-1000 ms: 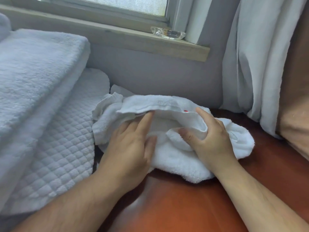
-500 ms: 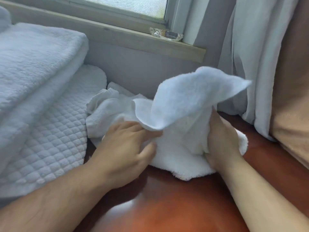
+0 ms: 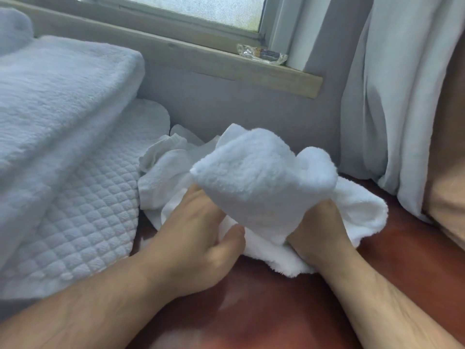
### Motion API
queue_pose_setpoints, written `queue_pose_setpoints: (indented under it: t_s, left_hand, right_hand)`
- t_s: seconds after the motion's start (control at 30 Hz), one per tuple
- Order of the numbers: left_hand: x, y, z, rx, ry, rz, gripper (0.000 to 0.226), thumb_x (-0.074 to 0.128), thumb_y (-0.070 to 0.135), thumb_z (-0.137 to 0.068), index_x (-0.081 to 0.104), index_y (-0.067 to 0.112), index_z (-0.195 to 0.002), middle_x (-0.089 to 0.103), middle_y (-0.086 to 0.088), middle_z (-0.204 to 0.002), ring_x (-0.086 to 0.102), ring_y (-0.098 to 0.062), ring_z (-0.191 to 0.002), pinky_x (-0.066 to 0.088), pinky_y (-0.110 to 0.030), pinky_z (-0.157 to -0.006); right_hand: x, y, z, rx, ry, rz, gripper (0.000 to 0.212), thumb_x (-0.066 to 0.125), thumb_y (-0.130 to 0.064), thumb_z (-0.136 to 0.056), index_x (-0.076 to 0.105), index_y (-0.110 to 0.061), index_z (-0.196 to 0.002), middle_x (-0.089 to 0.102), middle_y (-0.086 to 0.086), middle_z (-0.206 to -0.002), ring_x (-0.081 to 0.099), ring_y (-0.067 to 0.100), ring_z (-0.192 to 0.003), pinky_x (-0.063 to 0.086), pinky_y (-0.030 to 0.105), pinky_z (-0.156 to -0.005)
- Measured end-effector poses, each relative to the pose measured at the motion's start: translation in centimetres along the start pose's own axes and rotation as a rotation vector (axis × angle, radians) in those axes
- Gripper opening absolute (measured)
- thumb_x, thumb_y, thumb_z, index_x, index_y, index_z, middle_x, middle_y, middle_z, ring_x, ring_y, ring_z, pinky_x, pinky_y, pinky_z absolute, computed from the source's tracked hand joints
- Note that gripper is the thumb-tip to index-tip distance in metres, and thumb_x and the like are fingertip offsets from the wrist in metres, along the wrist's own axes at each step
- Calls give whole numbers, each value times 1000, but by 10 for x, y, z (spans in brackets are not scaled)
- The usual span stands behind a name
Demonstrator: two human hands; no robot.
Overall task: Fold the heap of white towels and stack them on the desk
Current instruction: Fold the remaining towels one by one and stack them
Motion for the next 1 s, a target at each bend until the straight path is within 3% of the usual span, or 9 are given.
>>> queue_pose_setpoints:
  t_s: [0.07, 0.2, 0.33, 0.47, 0.63, 0.73, 0.83, 0.93, 1.0]
  left_hand:
    - [0, 1, 0, -15, -21, 117, 20, 42, 24, -92, 60, 33, -88, 62, 18, -91, 59, -10, -93, 46, -27, -82]
    - [-1, -13, 5, -129, 37, 187, 31, 35, 34, -90, 61, 45, -76, 62, 21, -80, 56, -3, -81, 47, -19, -71]
    - [3, -27, 4, -231, 15, 173, 15, 43, 35, -86, 52, 32, -74, 53, 9, -67, 48, -9, -63, 50, -42, -57]
    - [7, -29, 4, -171, -83, 80, 16, 52, 23, -86, 55, 32, -73, 55, 12, -71, 53, -10, -68, 50, -36, -62]
    - [4, -21, 3, -92, -26, 4, 15, 50, 30, -94, 59, 24, -84, 59, 8, -79, 58, -13, -76, 51, -39, -66]
    - [7, -24, 5, -214, -5, -25, 21, 51, 40, -88, 52, 25, -74, 57, 7, -70, 54, -9, -64, 48, -34, -54]
    - [9, -30, 7, -277, 12, -126, 17, 50, 46, -88, 53, 31, -80, 60, 15, -77, 55, -2, -67, 47, -24, -53]
    - [8, -23, 8, -234, -20, -91, 18, 48, 53, -95, 56, 40, -104, 61, 21, -100, 57, 2, -93, 50, -21, -76]
    - [2, -12, 9, -224, -24, -16, 5, 57, 45, -93, 58, 42, -96, 62, 18, -89, 59, -6, -81, 48, -25, -66]
  right_hand:
    - [-10, -11, 1, -104, 104, -35, 37, 51, -18, -72, 22, -35, -57, 25, -17, -48, 31, 0, -51, 18, 13, -50]
    - [-3, -7, -1, -60, 20, -221, 20, 40, -56, -58, 38, -37, -64, 53, -19, -68, 48, 6, -73, 31, 26, -65]
    - [3, -5, 1, -55, 72, -245, 14, 41, -48, -64, 38, -35, -67, 56, -20, -85, 51, 9, -79, 35, 30, -67]
    - [12, 5, -3, -45, 43, -140, 10, 48, -26, -77, 39, -29, -73, 48, -15, -72, 49, 18, -77, 34, 33, -73]
    - [15, 4, -5, -27, 63, -139, 15, 34, -37, -76, 39, -24, -79, 43, -17, -70, 48, 19, -76, 35, 34, -74]
    - [15, 2, -1, -7, 40, -142, 16, 37, -39, -78, 41, -23, -79, 46, -13, -71, 50, 20, -76, 38, 37, -74]
    - [13, -2, -3, 27, -22, -131, 29, 33, -46, -77, 47, -23, -87, 50, -15, -77, 52, 15, -79, 36, 30, -76]
    - [9, -3, -5, 81, -129, -156, 21, 50, -28, -90, 55, -17, -107, 63, -8, -96, 60, 14, -91, 44, 28, -78]
    - [2, -6, -3, 170, -307, -195, 31, 54, -17, -96, 54, -16, -127, 66, -3, -108, 59, 13, -97, 45, 24, -79]
Point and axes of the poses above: each hand's wrist, its own z-axis away from the middle knuckle, its own x-axis out of the palm, y = z × x, the point moved 4 cm from there along -z, towards the middle knuckle
